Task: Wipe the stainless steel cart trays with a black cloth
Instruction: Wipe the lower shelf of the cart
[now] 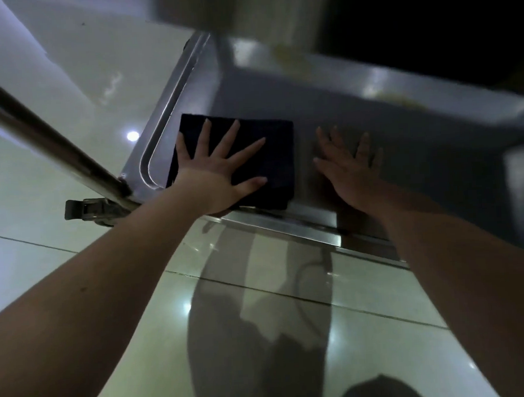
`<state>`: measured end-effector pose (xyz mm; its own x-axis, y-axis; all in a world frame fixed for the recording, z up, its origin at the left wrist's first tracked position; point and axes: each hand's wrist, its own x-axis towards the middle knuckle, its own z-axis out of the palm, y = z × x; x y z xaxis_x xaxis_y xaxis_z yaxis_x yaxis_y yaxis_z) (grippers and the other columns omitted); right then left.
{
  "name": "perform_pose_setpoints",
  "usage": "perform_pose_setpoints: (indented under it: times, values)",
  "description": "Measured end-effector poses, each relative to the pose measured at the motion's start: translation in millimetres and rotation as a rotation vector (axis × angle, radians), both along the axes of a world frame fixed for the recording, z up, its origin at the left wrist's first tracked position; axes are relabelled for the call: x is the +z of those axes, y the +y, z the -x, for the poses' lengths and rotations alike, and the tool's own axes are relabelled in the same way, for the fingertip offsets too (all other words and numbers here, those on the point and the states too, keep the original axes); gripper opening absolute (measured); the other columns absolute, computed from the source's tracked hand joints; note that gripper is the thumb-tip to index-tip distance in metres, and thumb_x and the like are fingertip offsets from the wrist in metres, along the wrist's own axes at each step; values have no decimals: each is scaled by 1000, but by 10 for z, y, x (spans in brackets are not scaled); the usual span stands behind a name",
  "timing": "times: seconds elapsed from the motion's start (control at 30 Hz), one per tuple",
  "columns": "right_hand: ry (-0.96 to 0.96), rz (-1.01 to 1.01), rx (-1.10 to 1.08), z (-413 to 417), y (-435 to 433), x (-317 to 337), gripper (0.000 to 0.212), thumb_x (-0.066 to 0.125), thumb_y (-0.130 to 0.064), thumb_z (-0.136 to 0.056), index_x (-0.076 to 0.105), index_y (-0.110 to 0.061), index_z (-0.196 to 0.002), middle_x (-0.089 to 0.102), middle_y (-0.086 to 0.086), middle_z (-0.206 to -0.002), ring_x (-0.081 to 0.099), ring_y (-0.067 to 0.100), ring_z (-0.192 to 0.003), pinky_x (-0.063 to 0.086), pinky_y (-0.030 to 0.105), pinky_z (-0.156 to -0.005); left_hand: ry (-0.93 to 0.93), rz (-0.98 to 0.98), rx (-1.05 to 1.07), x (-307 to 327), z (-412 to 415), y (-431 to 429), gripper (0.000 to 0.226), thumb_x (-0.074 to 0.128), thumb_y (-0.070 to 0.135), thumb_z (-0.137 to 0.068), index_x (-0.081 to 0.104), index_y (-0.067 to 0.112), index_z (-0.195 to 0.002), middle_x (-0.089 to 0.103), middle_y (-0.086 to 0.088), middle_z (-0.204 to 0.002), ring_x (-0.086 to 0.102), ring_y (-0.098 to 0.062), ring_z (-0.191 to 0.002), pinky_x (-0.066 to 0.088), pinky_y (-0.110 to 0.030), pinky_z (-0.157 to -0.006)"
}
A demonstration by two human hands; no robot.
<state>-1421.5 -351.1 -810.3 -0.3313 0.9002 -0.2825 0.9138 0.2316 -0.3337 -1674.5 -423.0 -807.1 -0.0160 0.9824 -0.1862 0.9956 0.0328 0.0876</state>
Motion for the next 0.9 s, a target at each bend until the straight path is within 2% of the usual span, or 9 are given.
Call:
perform_pose_setpoints:
  times: [0.07, 0.13, 0.2, 0.3, 0.43, 0.57, 0.7, 0.83, 0.9]
  values:
    - [-45, 21, 128, -402, -38, 123, 57, 30, -51, -102, 1, -50, -151, -8, -17, -162, -15, 37, -147, -13, 49, -115, 14, 20, 16, 68, -55, -48, 76, -4, 94, -65, -20, 69, -135, -16, 13, -163, -16, -32, -149, -11, -66, -112]
    - [-214, -2, 193, -917, -169, 178, 57, 25, -57, -99, -4, -55, -148, -11, -20, -161, -11, 41, -147, -8, 53, -116, 34, 36, 43, 106, -111, -47, 78, -4, 92, -64, -18, 68, -137, -16, 13, -163, -16, -32, -149, -10, -66, -113]
    - [-287, -21, 125, -1373, -372, 195, 58, 19, -63, -95, -10, -60, -145, -14, -21, -161, -9, 43, -147, -6, 54, -117, 45, 59, 72, 116, -201, -26, 79, -5, 93, -62, -21, 68, -136, -18, 13, -162, -18, -33, -148, -10, -67, -112]
    - [-337, -81, 41, -1680, -607, 137, 60, 15, -65, -92, -12, -59, -145, -16, -16, -162, -11, 45, -146, -5, 56, -117, 47, 77, 72, 98, -498, -10, 81, -7, 94, -59, -25, 67, -134, -22, 13, -161, -20, -34, -148, -9, -68, -111]
    - [-329, -134, 32, -1700, -633, 40, 58, 14, -62, -95, -11, -56, -147, -15, -14, -162, -14, 44, -146, -7, 60, -115, 42, 75, -28, 72, -1217, -52, 79, -1, 93, -66, -25, 65, -136, -24, 11, -161, -23, -37, -146, -10, -70, -110]
    - [-270, -147, 59, -1783, -582, 7, 60, 19, -61, -95, -5, -52, -150, -11, -16, -162, -13, 40, -147, -7, 57, -116, 4, 80, -71, 25, -1805, -110, 80, -1, 93, -67, -24, 64, -137, -25, 12, -160, -26, -36, -145, -14, -69, -109]
    - [-234, -115, 86, -2101, -550, 65, 66, 21, -66, -91, -2, -51, -151, -7, -14, -163, -7, 32, -150, -4, 53, -119, -47, 39, -65, 29, -1632, -167, 76, 3, 96, -68, -21, 69, -135, -19, 16, -161, -21, -27, -148, -13, -62, -114]
    - [-202, -131, -69, -2643, -647, 89, 63, 24, -68, -93, 6, -51, -151, 2, -10, -164, -2, 40, -148, -1, 53, -119, 0, 23, 33, 72, -1081, -217, 74, 1, 98, -63, -21, 74, -129, -13, 18, -162, -15, -24, -150, -10, -57, -117]
    - [-216, -112, -108, -2746, -674, 84, 62, 25, -68, -93, 4, -54, -150, 1, -13, -164, -7, 39, -148, -6, 57, -117, 14, 44, 63, 104, -912, -209, 76, 0, 99, -61, -20, 74, -130, -13, 18, -162, -15, -24, -150, -9, -58, -117]
